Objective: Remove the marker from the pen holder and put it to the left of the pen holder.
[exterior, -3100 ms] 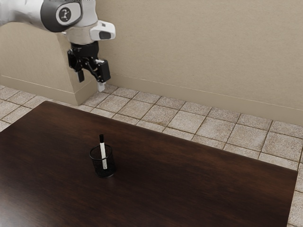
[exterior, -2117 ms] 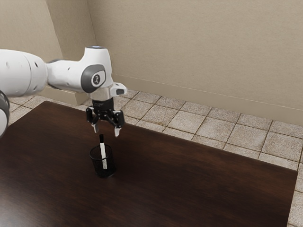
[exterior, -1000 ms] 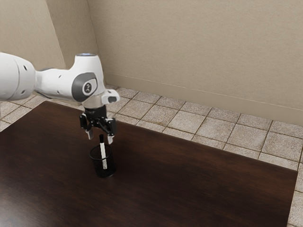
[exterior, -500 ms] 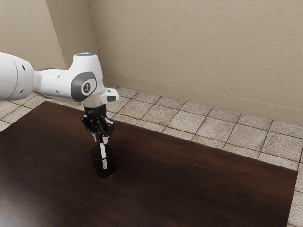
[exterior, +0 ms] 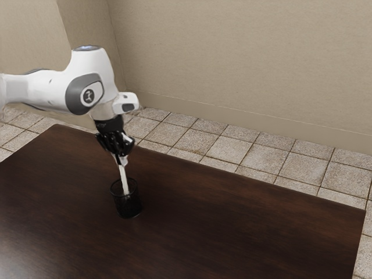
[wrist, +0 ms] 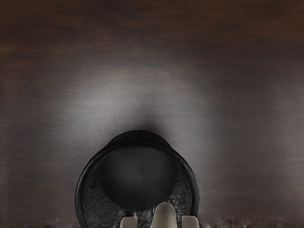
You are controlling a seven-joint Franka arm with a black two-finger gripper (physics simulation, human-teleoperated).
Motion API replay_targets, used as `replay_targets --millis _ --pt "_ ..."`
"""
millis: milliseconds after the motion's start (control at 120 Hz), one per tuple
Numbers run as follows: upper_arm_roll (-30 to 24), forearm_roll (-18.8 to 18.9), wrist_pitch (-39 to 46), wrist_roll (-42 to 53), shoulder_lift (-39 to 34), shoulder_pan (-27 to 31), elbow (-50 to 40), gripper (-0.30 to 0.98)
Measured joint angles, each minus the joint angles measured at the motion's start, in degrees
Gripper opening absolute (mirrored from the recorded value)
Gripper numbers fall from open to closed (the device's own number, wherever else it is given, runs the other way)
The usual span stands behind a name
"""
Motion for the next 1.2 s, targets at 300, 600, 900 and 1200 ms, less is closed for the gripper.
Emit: replay_targets --millis 300,600,900,1200 --pt "1.06 4.13 -3.02 -1.86 -9.73 8.51 -3.66 -0.07" --pt "5.61 8.87 -11.56 -4.71 -1.63 10.79 -7.43 -0.07" --pt "6.71 10.16 -21.95 -6.02 17.58 10.54 11.3 -0.07" --pt "6.69 7.47 -31.73 -5.12 24.71 11.3 14.91 -0.07"
